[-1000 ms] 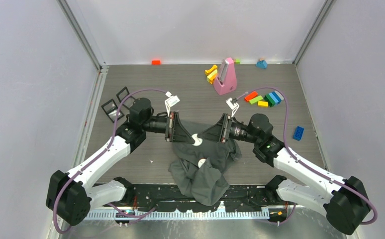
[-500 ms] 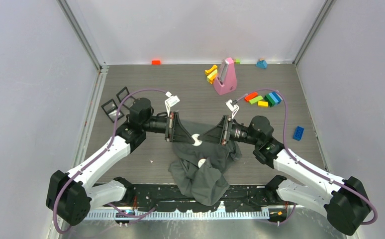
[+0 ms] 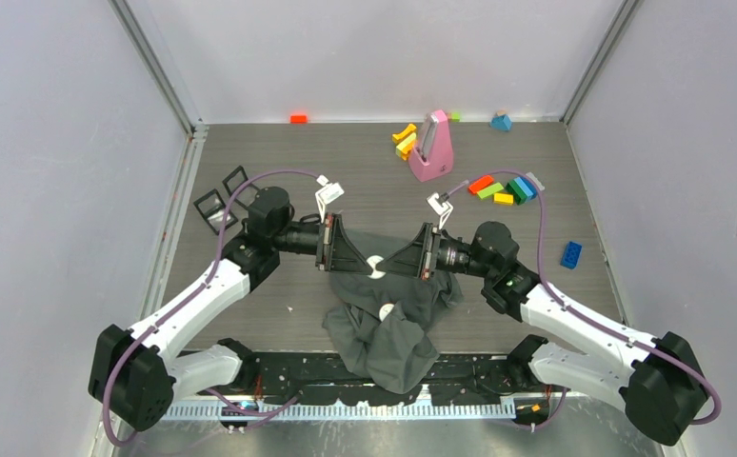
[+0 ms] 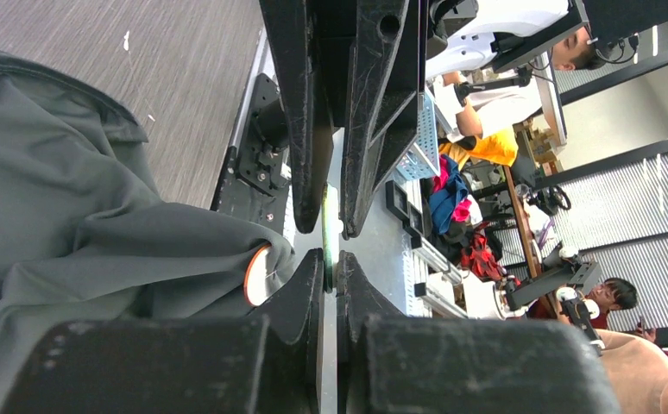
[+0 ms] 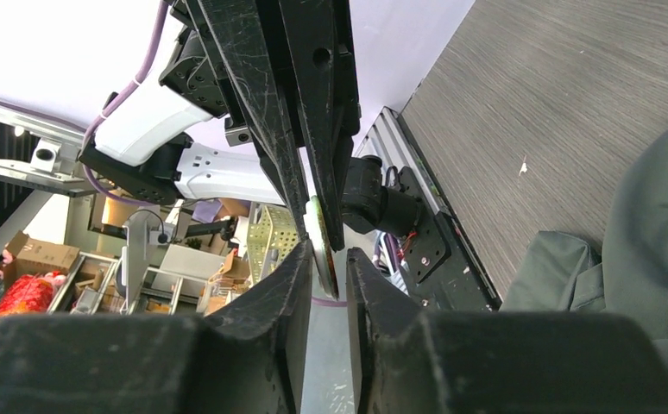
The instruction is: Pin the brooch onto the clothing
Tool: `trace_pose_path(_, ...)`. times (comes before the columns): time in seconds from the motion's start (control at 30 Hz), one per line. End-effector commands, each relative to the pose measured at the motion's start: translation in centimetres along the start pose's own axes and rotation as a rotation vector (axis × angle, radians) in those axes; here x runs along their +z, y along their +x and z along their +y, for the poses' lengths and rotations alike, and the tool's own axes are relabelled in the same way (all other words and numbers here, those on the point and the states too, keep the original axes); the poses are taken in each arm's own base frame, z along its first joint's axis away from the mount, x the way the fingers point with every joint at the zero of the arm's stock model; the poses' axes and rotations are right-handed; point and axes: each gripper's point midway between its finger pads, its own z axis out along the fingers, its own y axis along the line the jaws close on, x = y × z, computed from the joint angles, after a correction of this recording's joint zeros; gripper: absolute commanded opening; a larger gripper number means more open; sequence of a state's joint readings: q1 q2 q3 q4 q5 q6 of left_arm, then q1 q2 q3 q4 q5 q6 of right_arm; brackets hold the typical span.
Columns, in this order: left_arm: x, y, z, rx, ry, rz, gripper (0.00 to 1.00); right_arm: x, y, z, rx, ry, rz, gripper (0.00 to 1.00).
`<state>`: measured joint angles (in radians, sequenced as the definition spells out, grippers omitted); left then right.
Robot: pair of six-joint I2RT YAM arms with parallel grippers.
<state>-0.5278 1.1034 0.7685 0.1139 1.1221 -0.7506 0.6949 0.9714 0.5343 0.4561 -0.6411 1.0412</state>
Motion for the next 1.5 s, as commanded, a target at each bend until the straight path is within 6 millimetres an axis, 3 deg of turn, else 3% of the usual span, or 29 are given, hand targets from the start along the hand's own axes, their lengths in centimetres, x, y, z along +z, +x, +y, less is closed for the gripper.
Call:
trace_pose_path(0.0,-0.1,-0.4,-0.7,0.040,0.026,-0.002,0.00,0.4,-1.0,0.6,-0.057,-0.007,-0.033,0.23)
trace_pose_path(0.17,-0.2,-0.3,-0.9,0.046,0.033,0.001,0.00,0.8,-1.1,-1.8,-0.037,0.097,-0.036,0.15)
trace_pose_path(0.37,-0.2,-0.2,-0.8,0.041,0.035,0.005,0.00,1.4,-1.0,-3.7,-0.016,0.171,-0.021,0.13)
trace_pose_path(0.87,0.0,-0.1,-0.1,0.012,0.020,0.006,0.00,1.4,0.2,-0.1,-0.103,0.063,0.061,0.31)
trace_pose_path(0.97,0.0,0.0,0.3,0.002,0.004,0.006,0.00,0.8,-0.3,1.4,-0.122,0.034,0.026,0.36)
trace_pose_path(1.1,-0.2,0.3,1.0,0.014,-0.051,0.005,0.00,-0.3,-1.0,2.1,-0.156,0.057,-0.027,0.58)
trace_pose_path(1.17,-0.5,0.7,1.8,0.000,-0.113,0.004,0.00,-1.0,-1.2,1.9,-0.163,0.100,-0.050,0.64)
trace_pose_path(1.3,-1.6,1.8,3.3,0.005,-0.260,-0.005,0.00,-3.0,-0.9,0.1,-0.134,0.237,-0.080,0.68)
trace_pose_path(1.47,-2.6,5.7,3.8,0.002,-0.443,0.075,0.00,-5.9,2.5,-1.4,-0.060,0.353,-0.025,0.68)
